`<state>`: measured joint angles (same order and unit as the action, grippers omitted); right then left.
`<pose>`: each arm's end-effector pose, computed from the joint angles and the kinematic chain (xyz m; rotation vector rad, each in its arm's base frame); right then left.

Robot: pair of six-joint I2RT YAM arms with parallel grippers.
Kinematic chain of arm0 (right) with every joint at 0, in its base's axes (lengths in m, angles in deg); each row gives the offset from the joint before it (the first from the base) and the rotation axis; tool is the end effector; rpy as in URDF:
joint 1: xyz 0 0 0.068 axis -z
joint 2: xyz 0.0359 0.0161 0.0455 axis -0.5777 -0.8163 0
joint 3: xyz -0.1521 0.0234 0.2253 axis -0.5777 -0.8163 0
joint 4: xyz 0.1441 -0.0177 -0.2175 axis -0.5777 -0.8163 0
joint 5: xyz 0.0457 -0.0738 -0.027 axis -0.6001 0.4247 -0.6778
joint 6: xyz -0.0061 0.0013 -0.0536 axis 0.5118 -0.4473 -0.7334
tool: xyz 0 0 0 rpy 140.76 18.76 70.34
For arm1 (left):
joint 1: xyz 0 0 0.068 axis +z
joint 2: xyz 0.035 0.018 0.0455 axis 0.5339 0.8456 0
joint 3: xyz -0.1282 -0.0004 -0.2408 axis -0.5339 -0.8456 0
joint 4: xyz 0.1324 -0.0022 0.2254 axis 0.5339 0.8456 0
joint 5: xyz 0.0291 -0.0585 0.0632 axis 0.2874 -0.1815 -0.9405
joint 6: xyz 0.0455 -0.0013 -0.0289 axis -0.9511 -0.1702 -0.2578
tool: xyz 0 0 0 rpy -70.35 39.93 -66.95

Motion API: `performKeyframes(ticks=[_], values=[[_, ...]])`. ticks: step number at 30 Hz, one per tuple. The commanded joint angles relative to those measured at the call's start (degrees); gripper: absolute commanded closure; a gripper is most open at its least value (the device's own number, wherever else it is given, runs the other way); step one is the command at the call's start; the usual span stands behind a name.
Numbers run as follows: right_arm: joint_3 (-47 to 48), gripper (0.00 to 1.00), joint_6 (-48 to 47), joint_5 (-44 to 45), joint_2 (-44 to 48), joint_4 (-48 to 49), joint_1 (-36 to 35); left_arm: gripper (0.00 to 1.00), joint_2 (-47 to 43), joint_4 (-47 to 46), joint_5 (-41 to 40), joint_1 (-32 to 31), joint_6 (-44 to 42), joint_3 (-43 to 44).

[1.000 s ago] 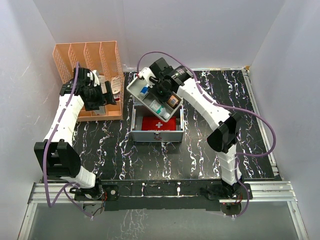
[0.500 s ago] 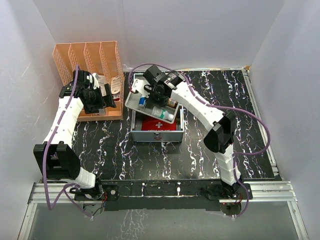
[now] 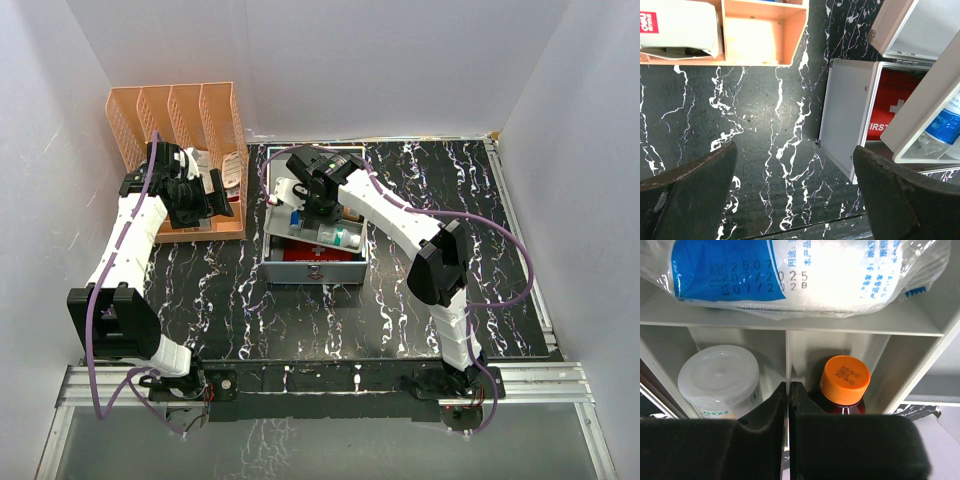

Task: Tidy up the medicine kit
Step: Place the medicine box compartment inside the medicine box.

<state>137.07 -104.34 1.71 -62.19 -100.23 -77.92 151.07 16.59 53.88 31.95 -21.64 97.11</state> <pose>0.3194 0.2893 0.3025 -1.8218 2.1700 -0.1242 0.3158 -0.0099 0.3336 -0.1808 2.4556 -0.3885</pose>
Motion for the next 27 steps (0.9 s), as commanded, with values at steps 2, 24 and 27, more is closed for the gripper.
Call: performKeyframes(ticks=[2,24,27], values=[[0.3,1.0,-3.1,2.3,2.1,2.3,-0.1,0.01,-2.9,1.1,1.5,0.3,-0.1,-1.5],[-1.4,1.0,-6.3,-2.0,1.9,0.9,-0.5,0.01,-3.6,-1.1,2.5,0.3,1.4,-2.6],[-1.9,1.0,-6.7,-3.1,2.2,0.5,-1.2,0.01,-3.6,-1.3,2.7,0.3,1.4,-2.7]])
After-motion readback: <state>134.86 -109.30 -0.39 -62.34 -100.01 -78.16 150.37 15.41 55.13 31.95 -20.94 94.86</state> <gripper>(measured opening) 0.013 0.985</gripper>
